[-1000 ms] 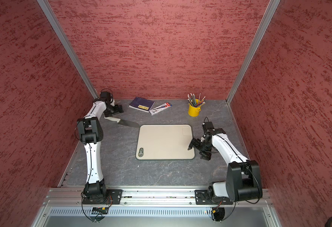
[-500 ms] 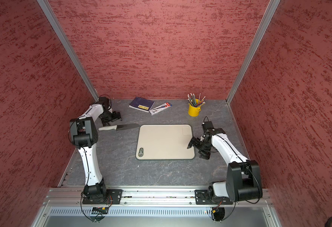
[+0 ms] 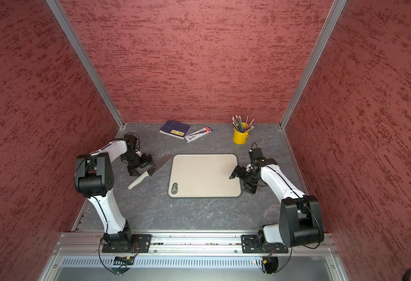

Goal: Align the knife with the edge of the cutting board
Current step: Adjust the knife at the center of the board.

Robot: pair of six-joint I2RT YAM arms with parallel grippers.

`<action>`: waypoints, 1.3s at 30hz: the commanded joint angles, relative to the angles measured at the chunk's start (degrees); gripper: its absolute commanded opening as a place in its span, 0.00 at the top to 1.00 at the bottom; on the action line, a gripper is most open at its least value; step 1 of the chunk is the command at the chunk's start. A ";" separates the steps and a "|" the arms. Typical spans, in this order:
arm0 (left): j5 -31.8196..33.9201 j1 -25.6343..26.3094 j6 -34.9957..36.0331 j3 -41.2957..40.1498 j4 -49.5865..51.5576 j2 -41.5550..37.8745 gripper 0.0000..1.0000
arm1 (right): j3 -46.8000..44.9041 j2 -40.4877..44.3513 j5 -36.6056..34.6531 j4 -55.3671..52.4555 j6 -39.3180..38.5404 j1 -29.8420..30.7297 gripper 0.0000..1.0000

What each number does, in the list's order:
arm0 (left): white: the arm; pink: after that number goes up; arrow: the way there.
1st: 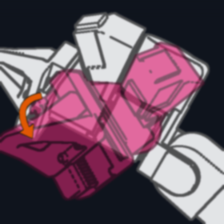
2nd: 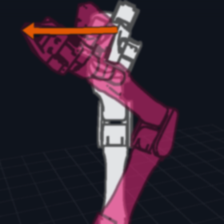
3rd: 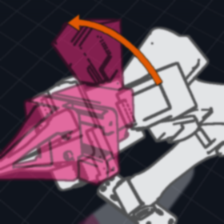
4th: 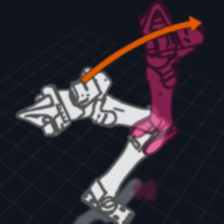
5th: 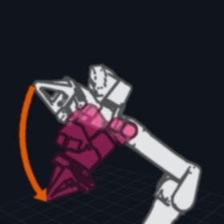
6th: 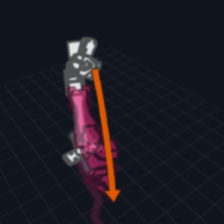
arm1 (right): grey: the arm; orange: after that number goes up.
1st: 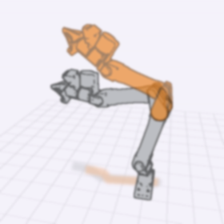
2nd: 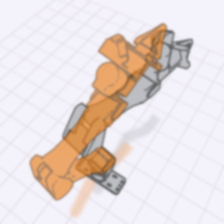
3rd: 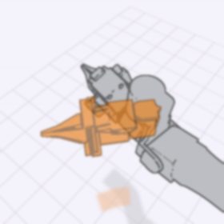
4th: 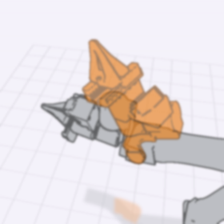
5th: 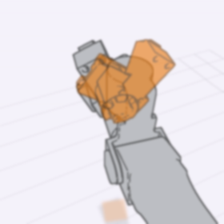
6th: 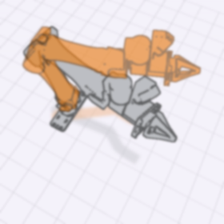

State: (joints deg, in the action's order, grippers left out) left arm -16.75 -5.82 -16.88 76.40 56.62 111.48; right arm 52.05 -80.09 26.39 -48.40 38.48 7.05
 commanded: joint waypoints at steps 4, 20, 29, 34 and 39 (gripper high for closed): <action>-2.67 4.22 -1.09 -9.44 4.06 -7.13 0.01 | -1.61 -1.09 1.76 4.96 2.39 0.74 0.02; 4.47 16.76 -5.90 -19.49 5.65 -14.95 0.18 | 2.52 -6.45 2.80 6.12 2.30 0.95 0.02; 7.15 18.66 -6.24 -19.93 1.09 -11.14 0.40 | 1.49 -5.41 2.61 5.76 2.26 0.98 0.02; 10.98 19.58 -5.44 -16.82 0.53 -9.42 0.35 | 1.11 -4.68 2.37 4.62 1.47 0.97 0.02; 15.80 21.30 -3.34 -15.67 -1.99 -8.67 0.36 | 1.13 -4.37 2.19 4.30 1.25 1.06 0.02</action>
State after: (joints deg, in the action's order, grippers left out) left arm -6.17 14.52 -22.15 59.81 59.96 101.38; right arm 52.03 -85.71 28.49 -43.33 40.16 7.66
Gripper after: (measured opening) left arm 0.645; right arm 0.983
